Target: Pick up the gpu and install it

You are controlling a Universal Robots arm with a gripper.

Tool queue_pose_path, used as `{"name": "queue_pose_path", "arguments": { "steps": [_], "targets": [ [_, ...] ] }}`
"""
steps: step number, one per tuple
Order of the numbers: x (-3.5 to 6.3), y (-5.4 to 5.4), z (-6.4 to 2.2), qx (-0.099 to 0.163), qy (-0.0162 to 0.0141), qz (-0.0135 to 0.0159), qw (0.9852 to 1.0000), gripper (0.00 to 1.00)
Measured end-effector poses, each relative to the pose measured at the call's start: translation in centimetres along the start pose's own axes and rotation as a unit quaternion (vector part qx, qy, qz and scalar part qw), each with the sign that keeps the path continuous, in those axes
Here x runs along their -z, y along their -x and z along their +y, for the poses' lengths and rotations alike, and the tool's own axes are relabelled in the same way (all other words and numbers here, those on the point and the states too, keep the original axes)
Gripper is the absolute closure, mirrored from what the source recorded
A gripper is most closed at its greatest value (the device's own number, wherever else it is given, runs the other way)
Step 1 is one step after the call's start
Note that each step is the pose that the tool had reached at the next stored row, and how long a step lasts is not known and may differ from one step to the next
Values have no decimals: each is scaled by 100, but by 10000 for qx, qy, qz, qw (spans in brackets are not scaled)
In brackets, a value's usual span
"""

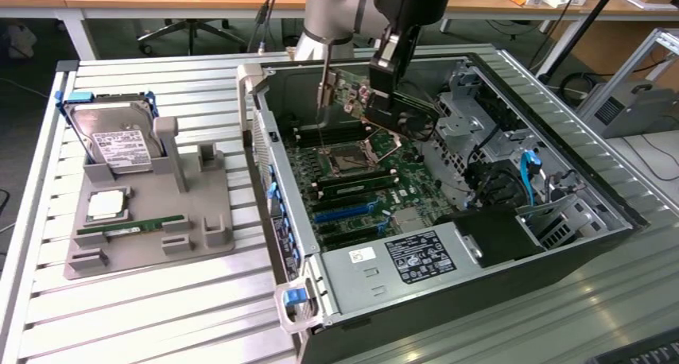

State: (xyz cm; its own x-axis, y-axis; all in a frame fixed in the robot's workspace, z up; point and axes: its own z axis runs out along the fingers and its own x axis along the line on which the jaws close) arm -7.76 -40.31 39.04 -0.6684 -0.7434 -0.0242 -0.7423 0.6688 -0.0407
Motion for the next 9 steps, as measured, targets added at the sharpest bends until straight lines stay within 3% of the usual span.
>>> {"name": "queue_pose_path", "arguments": {
  "steps": [9],
  "targets": [
    [-2, 0, 0, 119, 0, -1, 9999, 73]
  ]
}}
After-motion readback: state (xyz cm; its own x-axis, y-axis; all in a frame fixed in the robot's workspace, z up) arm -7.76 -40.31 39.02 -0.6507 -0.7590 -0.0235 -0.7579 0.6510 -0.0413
